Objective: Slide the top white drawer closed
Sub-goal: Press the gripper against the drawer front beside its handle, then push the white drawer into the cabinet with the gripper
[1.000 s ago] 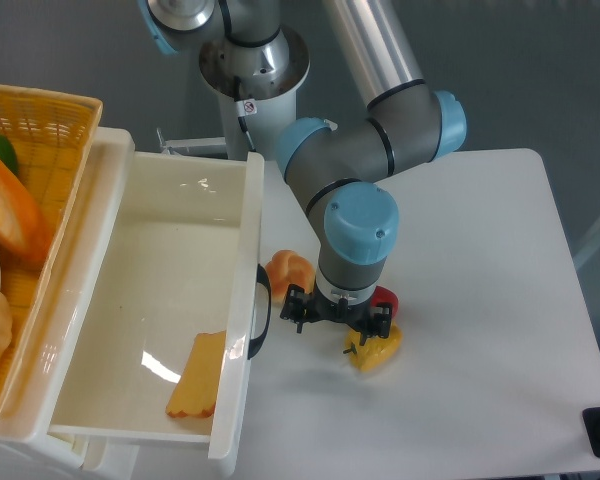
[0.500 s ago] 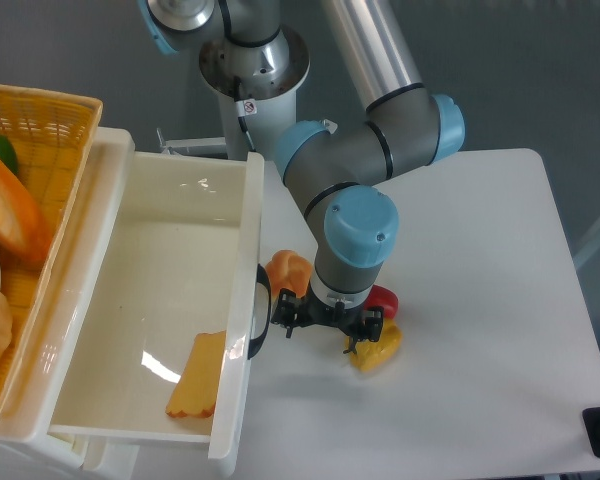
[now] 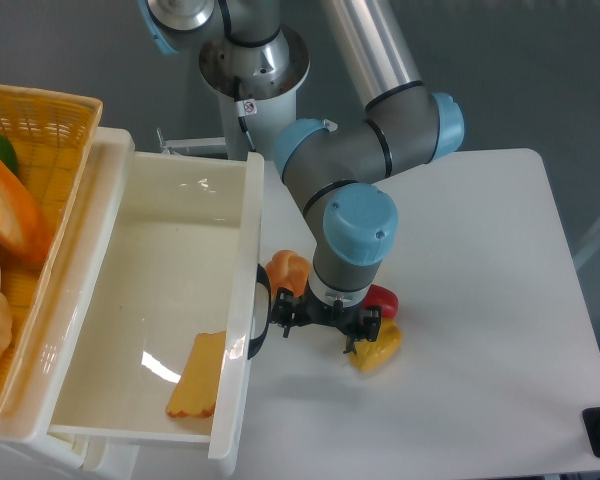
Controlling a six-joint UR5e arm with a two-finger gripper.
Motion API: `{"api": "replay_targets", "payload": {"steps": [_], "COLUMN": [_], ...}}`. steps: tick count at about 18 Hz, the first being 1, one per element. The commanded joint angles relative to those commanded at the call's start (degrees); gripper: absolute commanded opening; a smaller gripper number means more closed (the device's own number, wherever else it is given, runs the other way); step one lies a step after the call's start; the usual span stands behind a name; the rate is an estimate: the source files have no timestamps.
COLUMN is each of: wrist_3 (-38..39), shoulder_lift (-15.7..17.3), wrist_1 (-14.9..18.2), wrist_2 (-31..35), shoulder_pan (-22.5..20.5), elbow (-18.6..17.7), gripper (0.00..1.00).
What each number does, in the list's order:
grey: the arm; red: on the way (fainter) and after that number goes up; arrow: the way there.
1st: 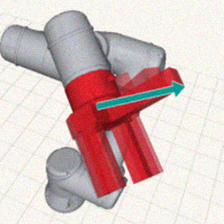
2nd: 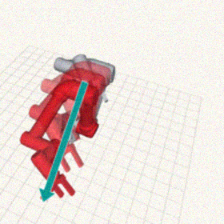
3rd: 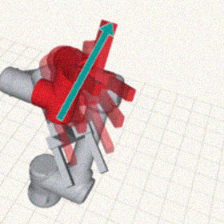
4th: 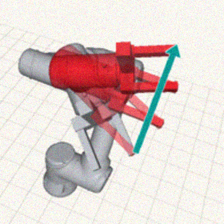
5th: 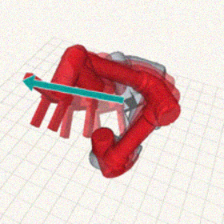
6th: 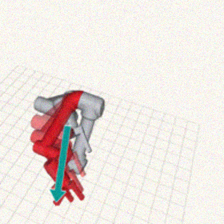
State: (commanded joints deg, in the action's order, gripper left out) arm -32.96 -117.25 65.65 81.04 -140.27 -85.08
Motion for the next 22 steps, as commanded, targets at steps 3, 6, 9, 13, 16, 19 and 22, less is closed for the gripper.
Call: {"api": "replay_targets", "payload": {"steps": [3,6,9,13,16,19,22], "wrist_3": [0.0,0.0,0.0,0.0,0.0,0.0,0.0], "shoulder_lift": [0.1,0.3,0.7,0.9,1.0,1.1,1.4], "wrist_1": [0.0,0.0,0.0,0.0,0.0,0.0,0.0], "wrist_2": [-0.1,-0.3,-0.4,-0.4,-0.4,-0.4,-0.5], "shoulder_pan": [0.1,0.4,0.4,1.2,1.9,2.6,3.4], "elbow": [0.0,0.0,-0.1,-0.1,-0.2,-0.2,-0.2], "gripper": [1.00,1.00,1.00,1.00,1.00,1.00,1.00]}}
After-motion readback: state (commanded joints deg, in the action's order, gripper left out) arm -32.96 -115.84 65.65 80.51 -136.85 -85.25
